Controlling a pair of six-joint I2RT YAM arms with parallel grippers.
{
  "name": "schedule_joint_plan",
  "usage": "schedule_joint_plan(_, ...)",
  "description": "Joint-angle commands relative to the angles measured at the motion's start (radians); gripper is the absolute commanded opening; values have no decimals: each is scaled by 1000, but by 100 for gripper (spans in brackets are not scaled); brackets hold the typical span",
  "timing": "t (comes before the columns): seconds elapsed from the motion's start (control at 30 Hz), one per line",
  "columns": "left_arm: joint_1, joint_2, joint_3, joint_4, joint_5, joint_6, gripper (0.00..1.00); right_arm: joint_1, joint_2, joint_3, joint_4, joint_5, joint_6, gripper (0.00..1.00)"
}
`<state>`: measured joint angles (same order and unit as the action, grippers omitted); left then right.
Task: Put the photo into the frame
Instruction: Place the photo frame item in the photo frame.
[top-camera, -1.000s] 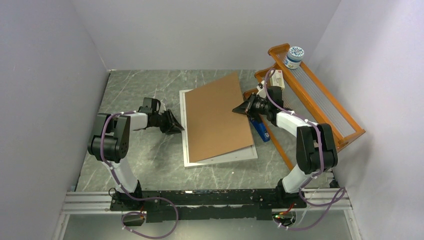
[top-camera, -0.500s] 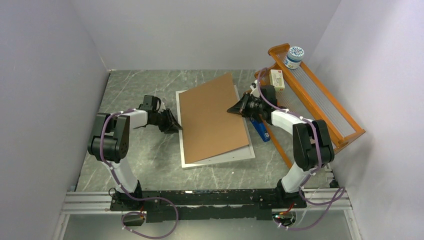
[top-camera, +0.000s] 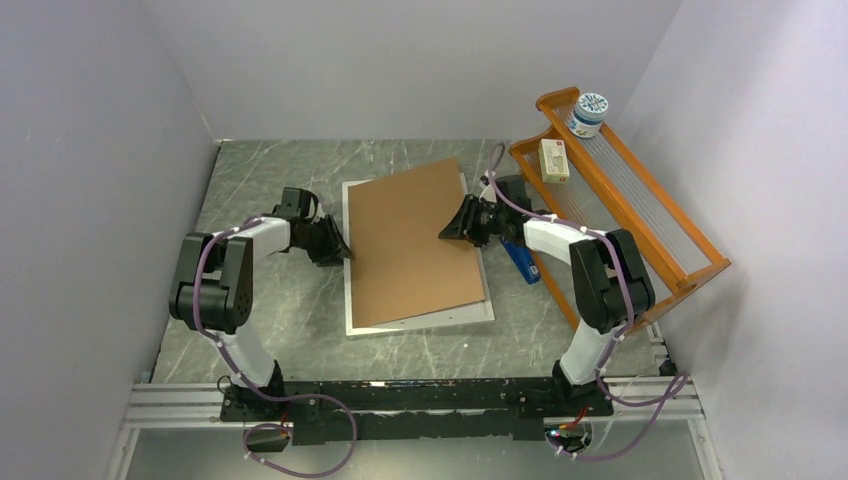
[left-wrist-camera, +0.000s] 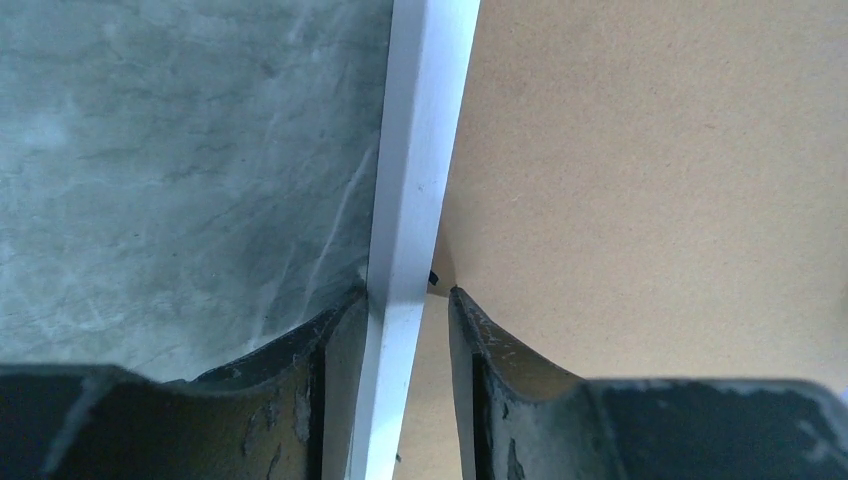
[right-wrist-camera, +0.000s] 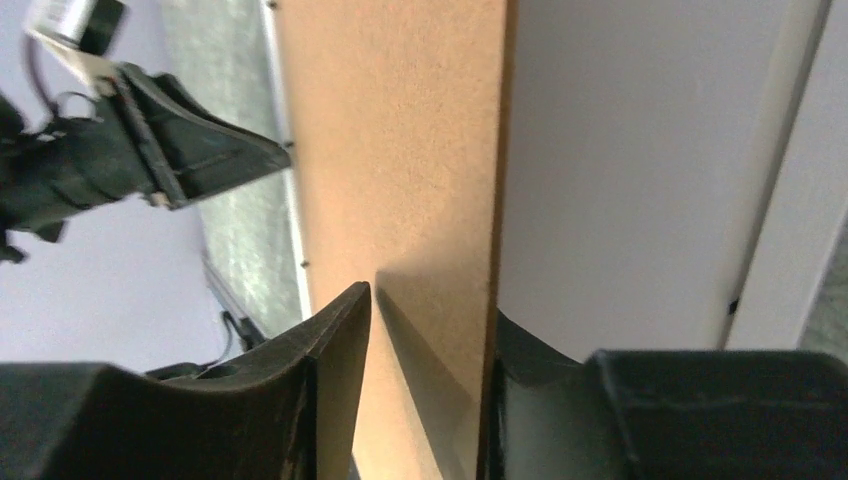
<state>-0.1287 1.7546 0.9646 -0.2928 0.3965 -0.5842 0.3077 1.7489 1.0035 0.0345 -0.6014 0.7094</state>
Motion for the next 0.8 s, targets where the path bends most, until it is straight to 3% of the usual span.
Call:
schedule_joint_plan(0.0,-2,-20,-12,-46,-47,51,43,42,31,74,-145,28,-101,43)
schedule_joint_plan(0.5,0,-20,-12,-36,55,36,48,41,119,177,-324,180,-196,72)
schedule_joint_plan(0.77,0,-32,-9,-54,55,41,49,41,126,199,-349,228,-188,80)
